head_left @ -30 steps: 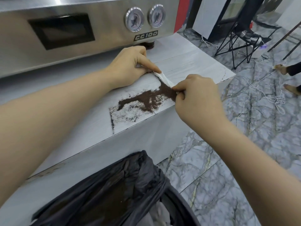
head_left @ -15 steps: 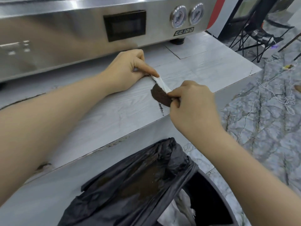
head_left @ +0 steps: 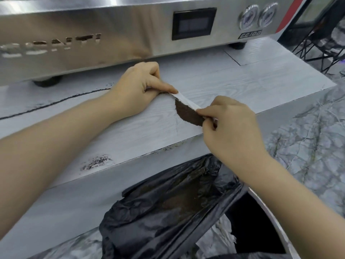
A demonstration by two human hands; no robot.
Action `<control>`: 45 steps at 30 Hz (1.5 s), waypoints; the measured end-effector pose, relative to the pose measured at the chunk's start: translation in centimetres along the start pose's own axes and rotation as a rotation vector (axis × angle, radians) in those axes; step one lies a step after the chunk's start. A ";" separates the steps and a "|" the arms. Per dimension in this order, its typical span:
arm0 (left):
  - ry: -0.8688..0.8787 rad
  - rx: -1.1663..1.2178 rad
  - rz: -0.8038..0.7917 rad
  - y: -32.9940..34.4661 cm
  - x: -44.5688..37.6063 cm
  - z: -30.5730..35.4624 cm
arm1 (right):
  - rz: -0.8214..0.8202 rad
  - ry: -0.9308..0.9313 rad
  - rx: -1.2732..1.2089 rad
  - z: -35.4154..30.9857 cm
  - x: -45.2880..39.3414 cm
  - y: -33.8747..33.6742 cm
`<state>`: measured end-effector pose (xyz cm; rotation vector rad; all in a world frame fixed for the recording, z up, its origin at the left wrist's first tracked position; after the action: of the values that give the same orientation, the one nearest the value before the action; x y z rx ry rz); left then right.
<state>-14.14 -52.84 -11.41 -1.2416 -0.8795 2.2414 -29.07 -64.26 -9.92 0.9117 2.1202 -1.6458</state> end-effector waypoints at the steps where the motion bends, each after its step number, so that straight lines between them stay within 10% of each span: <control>1: -0.003 -0.008 0.001 -0.4 0.6 0.1 | -0.004 -0.024 -0.018 0.0 0.1 0.0; 18: -0.290 -0.248 0.228 -3.9 13.4 9.9 | -0.216 -0.390 -0.401 1.3 5.4 -1.0; 32: -1.050 -0.094 0.431 5.5 25.5 11.4 | -0.476 -0.001 -0.482 5.7 16.2 7.8; 45: -0.700 -0.672 -0.191 10.3 25.9 12.4 | -0.586 -0.151 -0.267 5.3 18.2 6.4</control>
<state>-38.57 -47.76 -28.95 -0.5080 -2.0348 2.3064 -39.34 -63.02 -27.01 0.0762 2.5614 -1.5396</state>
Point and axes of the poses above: each hand's wrist, its own x-axis away from the middle knuckle, its own y-axis out of the palm, z = x × y, the point moved 7 cm from there along -x, towards the middle knuckle, and after that the axes turned 15 degrees about z, right-handed, at the moved point
